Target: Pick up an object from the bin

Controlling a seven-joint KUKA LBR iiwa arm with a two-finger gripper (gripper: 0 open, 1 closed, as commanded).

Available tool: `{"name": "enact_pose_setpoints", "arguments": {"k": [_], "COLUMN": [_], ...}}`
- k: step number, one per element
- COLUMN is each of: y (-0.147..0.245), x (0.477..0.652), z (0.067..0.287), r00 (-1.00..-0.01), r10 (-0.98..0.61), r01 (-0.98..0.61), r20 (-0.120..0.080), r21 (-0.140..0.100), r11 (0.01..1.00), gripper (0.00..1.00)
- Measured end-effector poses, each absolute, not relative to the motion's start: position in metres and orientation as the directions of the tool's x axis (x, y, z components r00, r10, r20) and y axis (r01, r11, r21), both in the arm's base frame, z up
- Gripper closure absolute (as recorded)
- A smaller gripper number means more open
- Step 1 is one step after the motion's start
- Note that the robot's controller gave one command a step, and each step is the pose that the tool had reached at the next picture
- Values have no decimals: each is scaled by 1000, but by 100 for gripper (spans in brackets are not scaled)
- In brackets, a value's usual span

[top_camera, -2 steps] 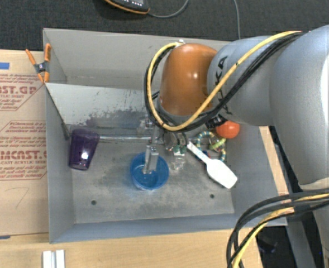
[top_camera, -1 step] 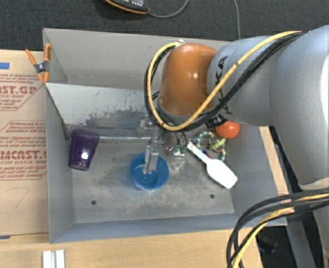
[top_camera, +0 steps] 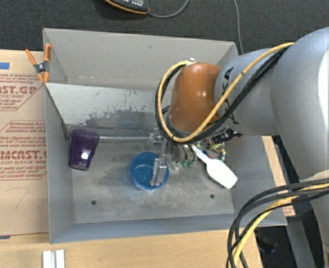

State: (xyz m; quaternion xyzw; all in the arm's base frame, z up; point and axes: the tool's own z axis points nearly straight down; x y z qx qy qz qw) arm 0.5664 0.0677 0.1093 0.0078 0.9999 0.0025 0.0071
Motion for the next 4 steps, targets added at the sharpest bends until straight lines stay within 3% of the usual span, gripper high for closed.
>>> {"name": "enact_pose_setpoints", "arguments": {"k": [1,2,3,4], "y": [69,91,92,35], "x": [568,596,538,543], "z": [110,171,66,103], "r00": [-1000,-977,-993,-1000], "r10": [16,211,114,9], "r01": [16,211,114,8], "r20": [-16,-22,-8,-26], "r21": [6,13,6,8], "r11": [1000,977,993,1000], "gripper": [0,0,0,100]}}
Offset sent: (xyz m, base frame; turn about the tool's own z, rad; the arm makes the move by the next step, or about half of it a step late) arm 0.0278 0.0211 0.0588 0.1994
